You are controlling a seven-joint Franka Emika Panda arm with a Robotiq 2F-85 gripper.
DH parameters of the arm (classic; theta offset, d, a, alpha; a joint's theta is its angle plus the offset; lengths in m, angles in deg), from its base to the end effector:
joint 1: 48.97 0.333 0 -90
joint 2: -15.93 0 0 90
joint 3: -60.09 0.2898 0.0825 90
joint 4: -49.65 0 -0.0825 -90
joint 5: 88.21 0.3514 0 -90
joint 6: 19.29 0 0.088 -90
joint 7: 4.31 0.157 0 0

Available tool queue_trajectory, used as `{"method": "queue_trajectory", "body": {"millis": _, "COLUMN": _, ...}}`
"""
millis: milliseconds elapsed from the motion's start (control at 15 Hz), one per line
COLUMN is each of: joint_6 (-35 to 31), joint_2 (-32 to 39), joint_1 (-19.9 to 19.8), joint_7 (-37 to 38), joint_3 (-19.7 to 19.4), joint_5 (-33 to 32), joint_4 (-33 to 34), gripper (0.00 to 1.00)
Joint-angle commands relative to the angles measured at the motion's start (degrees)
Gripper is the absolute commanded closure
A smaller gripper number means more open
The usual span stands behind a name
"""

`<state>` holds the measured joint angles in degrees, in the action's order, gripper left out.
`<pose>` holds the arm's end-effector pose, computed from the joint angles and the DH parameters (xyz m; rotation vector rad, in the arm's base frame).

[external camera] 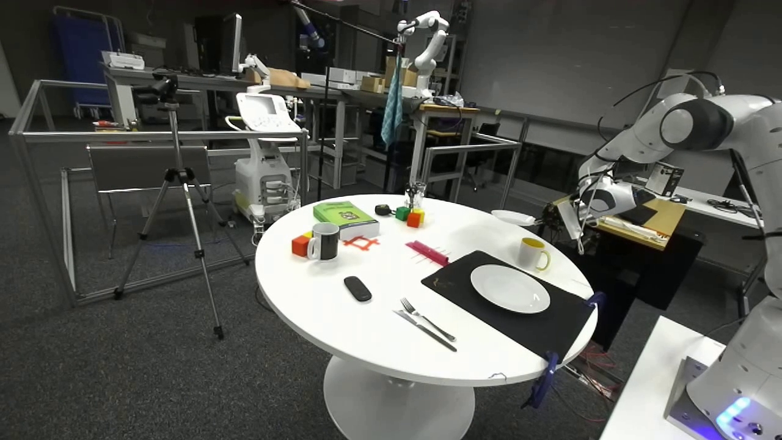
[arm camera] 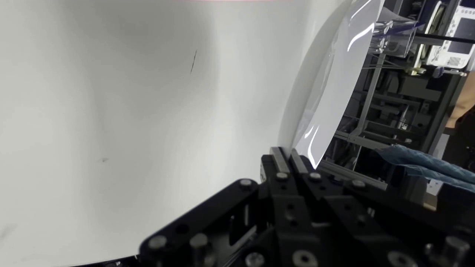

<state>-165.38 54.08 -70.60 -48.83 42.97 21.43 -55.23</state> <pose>0.5091 -0.3835 0.1528 -1.7965 1.6234 -0.9044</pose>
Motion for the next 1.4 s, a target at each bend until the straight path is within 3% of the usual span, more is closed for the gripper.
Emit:
{"method": "queue_trajectory", "body": {"millis": 0, "joint_6": -0.37, "joint_2": 2.52, "joint_1": 0.71, "joint_7": 2.05, "joint_3": -1.11, "joint_5": 1.41, "joint_4": 3.78, "gripper": 0.99}}
{"method": "queue_trajectory", "body": {"millis": 1333, "joint_6": -5.79, "joint_2": 9.44, "joint_1": 4.89, "joint_7": 0.49, "joint_3": -1.12, "joint_5": 0.85, "joint_4": 8.84, "gripper": 0.99}}
